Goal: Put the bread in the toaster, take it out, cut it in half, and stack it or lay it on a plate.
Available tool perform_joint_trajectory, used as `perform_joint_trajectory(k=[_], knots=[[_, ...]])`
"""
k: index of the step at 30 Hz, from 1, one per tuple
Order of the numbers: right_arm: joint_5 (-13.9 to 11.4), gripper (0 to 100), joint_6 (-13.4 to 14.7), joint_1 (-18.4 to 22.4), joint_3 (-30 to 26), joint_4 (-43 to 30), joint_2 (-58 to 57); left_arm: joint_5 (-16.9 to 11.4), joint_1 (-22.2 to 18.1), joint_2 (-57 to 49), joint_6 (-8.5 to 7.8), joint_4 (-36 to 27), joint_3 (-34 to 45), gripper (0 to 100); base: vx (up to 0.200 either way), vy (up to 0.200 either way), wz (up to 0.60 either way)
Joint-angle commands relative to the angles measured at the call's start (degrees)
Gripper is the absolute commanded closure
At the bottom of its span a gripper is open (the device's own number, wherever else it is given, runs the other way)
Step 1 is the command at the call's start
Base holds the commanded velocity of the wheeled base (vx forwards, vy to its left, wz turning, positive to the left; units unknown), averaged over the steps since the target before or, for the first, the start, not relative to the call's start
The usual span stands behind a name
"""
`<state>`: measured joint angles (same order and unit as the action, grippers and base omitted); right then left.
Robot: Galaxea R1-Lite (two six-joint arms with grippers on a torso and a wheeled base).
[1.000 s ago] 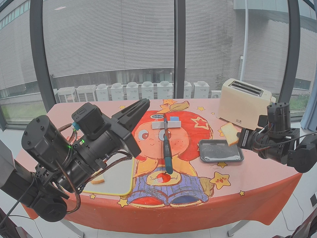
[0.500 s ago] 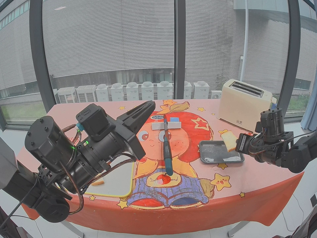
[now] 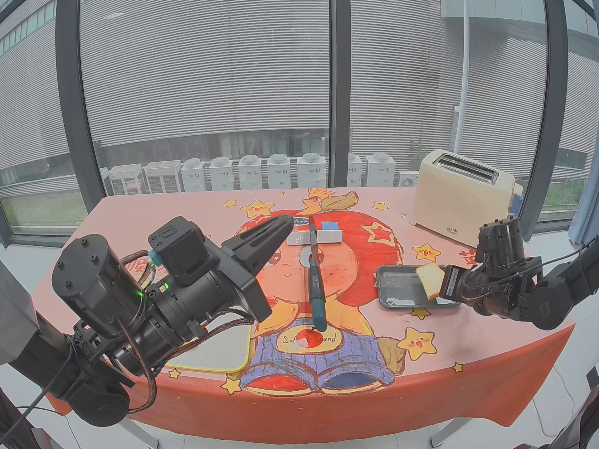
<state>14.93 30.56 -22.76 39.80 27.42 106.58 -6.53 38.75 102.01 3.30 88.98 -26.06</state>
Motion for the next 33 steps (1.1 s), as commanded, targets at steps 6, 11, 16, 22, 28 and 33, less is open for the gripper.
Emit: perform_joint_trajectory(k=[6, 11, 16, 22, 28, 33], knots=[[0.36, 100, 0.02, -0.18, -0.16, 0.01, 1.87, 0.03, -0.08, 0.38, -0.75, 1.02, 0.49, 100, 0.0, 0.0, 0.0], [0.62, 100, 0.02, 0.0, 0.19, 0.18, 1.96, 0.03, -0.08, 0.29, -0.84, 1.02, 0.4, 100, 0.0, 0.0, 0.0], [0.62, 100, 0.11, 0.08, 0.72, 0.36, 2.14, 0.03, -0.08, 0.29, -0.93, 1.02, 0.49, 100, 0.0, 0.0, 0.0], [0.71, 100, 0.73, 0.17, 0.89, 0.09, 2.05, 0.03, -0.08, 0.29, -1.9, 1.02, 0.58, 100, 0.0, 0.0, 0.0], [0.71, 0, 0.73, 0.0, 0.8, 0.01, 2.05, 0.03, -0.08, 0.29, -1.99, 1.02, 0.58, 100, 0.0, 0.0, 0.0], [0.71, 0, 0.82, 0.0, 0.72, 0.18, 1.96, 0.03, -0.08, 0.29, -1.99, 1.02, 0.66, 100, 0.0, 0.0, 0.0]])
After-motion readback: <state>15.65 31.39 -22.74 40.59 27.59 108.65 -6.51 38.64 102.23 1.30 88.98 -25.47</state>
